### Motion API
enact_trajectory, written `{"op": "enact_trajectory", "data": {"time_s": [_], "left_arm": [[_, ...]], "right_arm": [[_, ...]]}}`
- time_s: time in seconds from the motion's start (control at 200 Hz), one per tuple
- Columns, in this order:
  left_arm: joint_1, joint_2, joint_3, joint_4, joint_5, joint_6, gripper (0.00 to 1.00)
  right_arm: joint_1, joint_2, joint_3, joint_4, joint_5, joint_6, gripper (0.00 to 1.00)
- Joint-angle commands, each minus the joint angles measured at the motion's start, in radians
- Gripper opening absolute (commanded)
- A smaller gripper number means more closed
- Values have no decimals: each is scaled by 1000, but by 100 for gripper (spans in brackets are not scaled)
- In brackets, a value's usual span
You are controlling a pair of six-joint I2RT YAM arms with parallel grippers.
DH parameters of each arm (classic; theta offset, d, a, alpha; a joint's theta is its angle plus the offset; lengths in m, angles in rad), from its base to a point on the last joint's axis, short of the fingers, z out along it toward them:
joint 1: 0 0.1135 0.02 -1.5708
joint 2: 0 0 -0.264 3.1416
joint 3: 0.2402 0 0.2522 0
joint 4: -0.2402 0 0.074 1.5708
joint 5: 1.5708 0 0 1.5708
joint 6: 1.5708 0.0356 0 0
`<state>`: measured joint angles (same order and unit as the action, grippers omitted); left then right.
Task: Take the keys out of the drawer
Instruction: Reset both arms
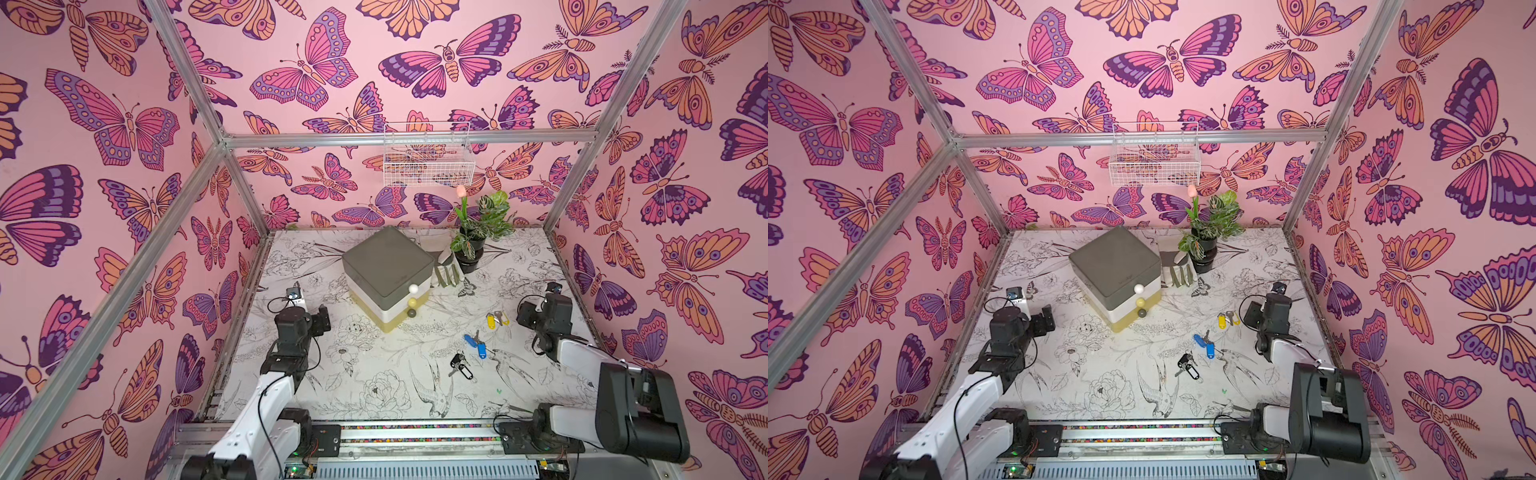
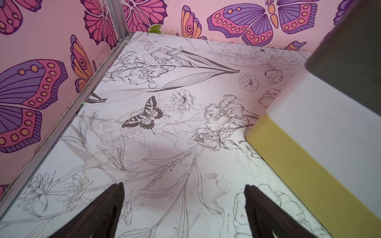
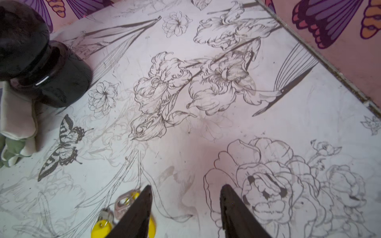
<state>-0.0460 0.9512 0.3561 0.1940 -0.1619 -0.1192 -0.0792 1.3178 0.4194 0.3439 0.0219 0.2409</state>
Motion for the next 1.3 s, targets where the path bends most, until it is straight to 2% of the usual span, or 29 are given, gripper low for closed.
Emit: {"op": "enact_trajectory", "data": {"time_s": [0.0, 0.08, 0.145, 0.215, 0.315, 0.471, 0.611, 0.636, 0.691, 0.706, 0.726, 0.766, 0.866, 0.946, 1.066, 1.292], "left_arm": [[44, 150, 4, 283, 54, 49, 98], [68, 265, 0, 401, 110, 59, 99], [75, 358, -1, 462, 112, 71, 99], [81, 382, 34, 425, 123, 78, 99], [90, 447, 29, 516, 150, 77, 99], [93, 575, -83, 832, 144, 67, 98], [92, 590, -37, 737, 135, 69, 99], [91, 591, -3, 733, 136, 70, 99], [91, 592, 0, 731, 136, 71, 99], [91, 592, 0, 731, 135, 70, 99], [91, 591, 1, 731, 136, 71, 99], [91, 592, 0, 731, 137, 74, 99], [90, 589, -2, 731, 155, 87, 100], [88, 591, 3, 726, 161, 94, 100], [62, 593, 10, 716, 122, 111, 100], [63, 599, 22, 698, 115, 101, 100]], "right_arm": [[-6, 34, 11, 250, -7, -59, 56], [-7, 47, 14, 275, -13, -79, 56], [-7, 50, 8, 289, -18, -89, 56], [-7, 61, -9, 335, -10, -91, 56], [-8, 93, -28, 408, -17, -98, 56], [-7, 114, -64, 489, -73, -126, 56], [-5, 229, -128, 755, -89, -124, 57], [-4, 224, -114, 722, -97, -129, 57], [-2, 184, -47, 517, -83, -139, 58], [11, 182, -34, 488, -57, -147, 62], [36, 196, -31, 507, -14, -159, 68], [56, 211, -28, 525, 9, -173, 72], [58, 190, -12, 455, 13, -176, 80], [58, 195, -19, 481, 12, -175, 88], [58, 190, -19, 473, 12, -177, 89], [59, 192, -18, 474, 13, -178, 90]]}}
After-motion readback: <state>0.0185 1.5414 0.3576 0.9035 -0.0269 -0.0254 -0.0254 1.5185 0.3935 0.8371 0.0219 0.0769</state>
